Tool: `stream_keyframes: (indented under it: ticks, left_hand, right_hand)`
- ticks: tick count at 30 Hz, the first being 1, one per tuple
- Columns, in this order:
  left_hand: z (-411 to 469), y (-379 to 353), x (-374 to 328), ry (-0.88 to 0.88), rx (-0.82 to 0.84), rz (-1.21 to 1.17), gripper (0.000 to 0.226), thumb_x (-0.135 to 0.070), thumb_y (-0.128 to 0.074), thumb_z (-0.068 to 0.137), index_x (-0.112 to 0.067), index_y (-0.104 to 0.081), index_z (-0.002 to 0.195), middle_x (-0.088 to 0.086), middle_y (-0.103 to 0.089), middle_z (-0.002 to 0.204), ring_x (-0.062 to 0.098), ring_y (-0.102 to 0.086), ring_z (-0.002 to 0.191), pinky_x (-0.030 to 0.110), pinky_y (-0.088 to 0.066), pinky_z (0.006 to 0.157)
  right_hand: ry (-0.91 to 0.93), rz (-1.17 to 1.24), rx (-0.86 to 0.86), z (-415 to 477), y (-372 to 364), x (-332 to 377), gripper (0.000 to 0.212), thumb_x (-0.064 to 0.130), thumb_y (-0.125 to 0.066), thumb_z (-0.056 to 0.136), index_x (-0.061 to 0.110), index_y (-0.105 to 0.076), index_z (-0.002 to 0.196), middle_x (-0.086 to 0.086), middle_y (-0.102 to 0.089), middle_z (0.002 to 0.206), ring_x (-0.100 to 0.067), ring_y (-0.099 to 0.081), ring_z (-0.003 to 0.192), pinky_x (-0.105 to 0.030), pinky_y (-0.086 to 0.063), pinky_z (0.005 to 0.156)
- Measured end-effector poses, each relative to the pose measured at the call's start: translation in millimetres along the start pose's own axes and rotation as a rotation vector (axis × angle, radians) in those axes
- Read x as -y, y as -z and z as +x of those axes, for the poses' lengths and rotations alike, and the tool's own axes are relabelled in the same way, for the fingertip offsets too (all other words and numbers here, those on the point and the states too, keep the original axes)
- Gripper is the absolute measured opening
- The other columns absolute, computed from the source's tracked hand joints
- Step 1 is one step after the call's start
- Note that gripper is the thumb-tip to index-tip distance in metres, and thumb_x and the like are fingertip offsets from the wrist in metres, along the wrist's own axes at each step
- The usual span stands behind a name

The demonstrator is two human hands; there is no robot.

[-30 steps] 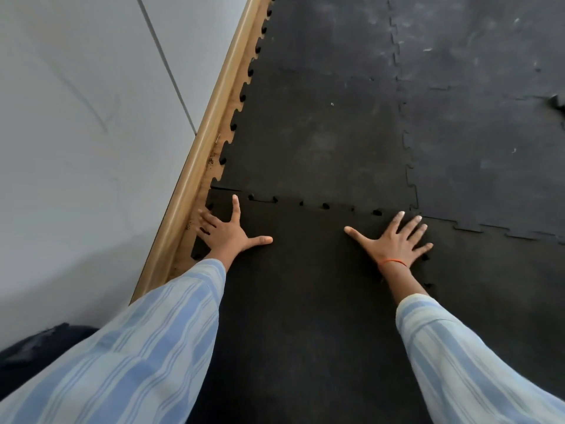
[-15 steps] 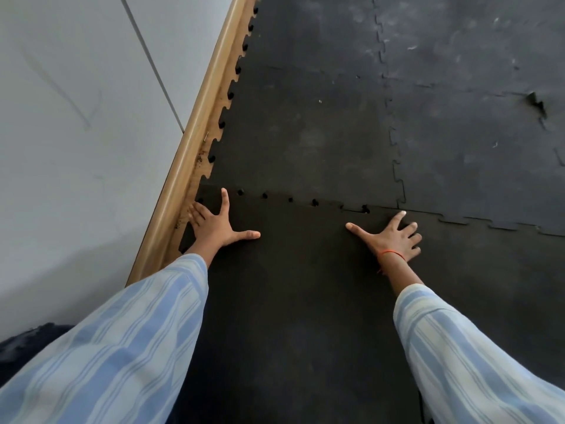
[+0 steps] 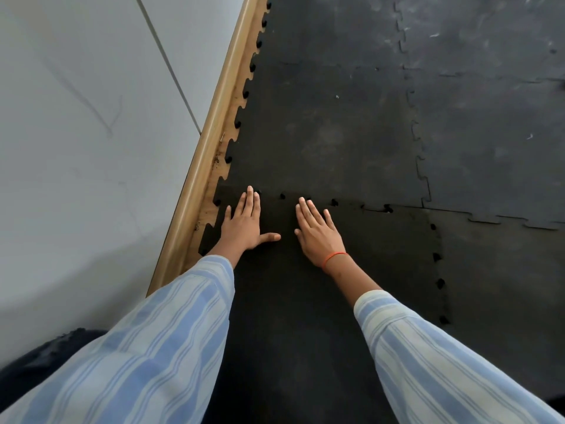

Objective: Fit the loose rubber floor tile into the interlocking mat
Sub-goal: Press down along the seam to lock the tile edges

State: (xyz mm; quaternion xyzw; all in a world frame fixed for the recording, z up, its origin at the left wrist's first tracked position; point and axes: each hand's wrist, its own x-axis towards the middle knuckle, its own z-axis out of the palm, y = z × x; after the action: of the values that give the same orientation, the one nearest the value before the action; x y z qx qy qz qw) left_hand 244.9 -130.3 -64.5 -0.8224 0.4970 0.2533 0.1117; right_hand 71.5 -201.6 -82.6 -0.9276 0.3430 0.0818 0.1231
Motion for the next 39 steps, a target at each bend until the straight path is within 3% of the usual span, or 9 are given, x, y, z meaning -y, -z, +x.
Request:
stream_keyframes:
  ticks: [7, 11, 16, 22, 24, 28, 31, 39]
  left_hand:
    - [-1.4, 10.1, -8.2, 0.091, 0.032, 0.089, 0.119, -0.075, -0.05, 0.078, -0.011, 0.02, 0.149, 0.007, 0.028, 0.157, 0.022, 0.013, 0.147, 0.047, 0.001, 0.118]
    - [-4.2, 11.4, -9.8, 0.092, -0.032, 0.114, 0.12, -0.074, -0.053, 0.076, -0.013, 0.018, 0.15, 0.007, 0.025, 0.158, 0.024, 0.009, 0.148, 0.051, -0.004, 0.117]
    - [-5.5, 13.9, -5.7, 0.095, -0.031, 0.115, 0.122, -0.08, -0.053, 0.071, -0.018, 0.015, 0.152, 0.003, 0.022, 0.159, 0.023, 0.006, 0.149, 0.054, -0.006, 0.116]
    - [2.1, 14.0, 1.5, 0.134, 0.055, 0.073, 0.125, -0.084, -0.052, 0.066, -0.024, 0.019, 0.15, 0.001, 0.024, 0.159, 0.024, 0.009, 0.148, 0.056, -0.003, 0.116]
    - [5.9, 10.1, 6.3, 0.108, 0.07, 0.031, 0.126, -0.084, -0.052, 0.066, -0.024, 0.021, 0.149, 0.001, 0.028, 0.157, 0.024, 0.013, 0.147, 0.054, -0.004, 0.116]
    - [6.5, -1.2, 12.3, 0.03, 0.012, 0.012, 0.129, -0.084, -0.051, 0.066, -0.018, 0.024, 0.148, 0.002, 0.03, 0.156, 0.024, 0.016, 0.147, 0.049, -0.003, 0.118]
    - [10.5, 2.2, 13.2, 0.0, 0.015, -0.008, 0.131, -0.081, -0.055, 0.067, -0.014, 0.022, 0.149, 0.003, 0.031, 0.156, 0.024, 0.018, 0.146, 0.048, -0.001, 0.118]
    - [15.0, 12.7, 8.3, 0.004, 0.094, -0.032, 0.13, -0.076, -0.059, 0.07, -0.013, 0.023, 0.149, 0.004, 0.033, 0.155, 0.025, 0.021, 0.145, 0.048, -0.001, 0.119]
  right_hand:
    - [-0.054, 0.03, 0.108, 16.2, 11.3, 11.3, 0.063, 0.033, -0.029, 0.102, 0.013, 0.004, 0.152, 0.0, 0.015, 0.16, -0.017, 0.013, 0.147, -0.044, -0.001, 0.118]
    - [-0.144, 0.036, 0.114, 21.8, 21.4, 5.2, 0.075, 0.048, -0.038, 0.097, 0.021, 0.006, 0.152, -0.004, 0.017, 0.16, -0.028, 0.018, 0.146, -0.057, 0.001, 0.115]
    - [-0.194, 0.069, 0.139, 26.5, 32.7, 9.0, 0.084, 0.049, -0.05, 0.092, 0.019, 0.001, 0.153, -0.011, -0.006, 0.16, -0.03, -0.01, 0.146, -0.063, -0.006, 0.113]
    - [-0.19, 0.123, 0.153, 30.1, 37.3, 10.2, 0.086, 0.039, -0.058, 0.09, 0.017, -0.002, 0.153, -0.013, -0.008, 0.16, -0.031, -0.013, 0.145, -0.056, -0.006, 0.117]
    - [-0.185, 0.13, 0.156, 30.2, 34.4, 10.5, 0.086, 0.038, -0.057, 0.091, 0.016, -0.001, 0.153, -0.012, -0.004, 0.16, -0.031, -0.009, 0.146, -0.054, -0.004, 0.118]
    - [-0.154, 0.126, 0.153, 27.5, 27.9, 15.6, 0.08, 0.027, -0.053, 0.095, 0.012, 0.001, 0.152, -0.009, 0.019, 0.159, -0.027, 0.015, 0.146, -0.058, -0.001, 0.115]
    - [-0.062, 0.083, 0.164, 26.3, 22.2, 27.3, 0.074, 0.014, -0.05, 0.095, 0.01, -0.002, 0.152, -0.004, 0.022, 0.159, -0.022, 0.018, 0.146, -0.063, -0.002, 0.112]
    - [-0.04, 0.07, 0.312, 36.3, 17.6, 21.0, 0.069, 0.027, -0.034, 0.099, 0.014, 0.009, 0.151, 0.001, 0.023, 0.158, -0.014, 0.021, 0.145, -0.055, 0.009, 0.114]
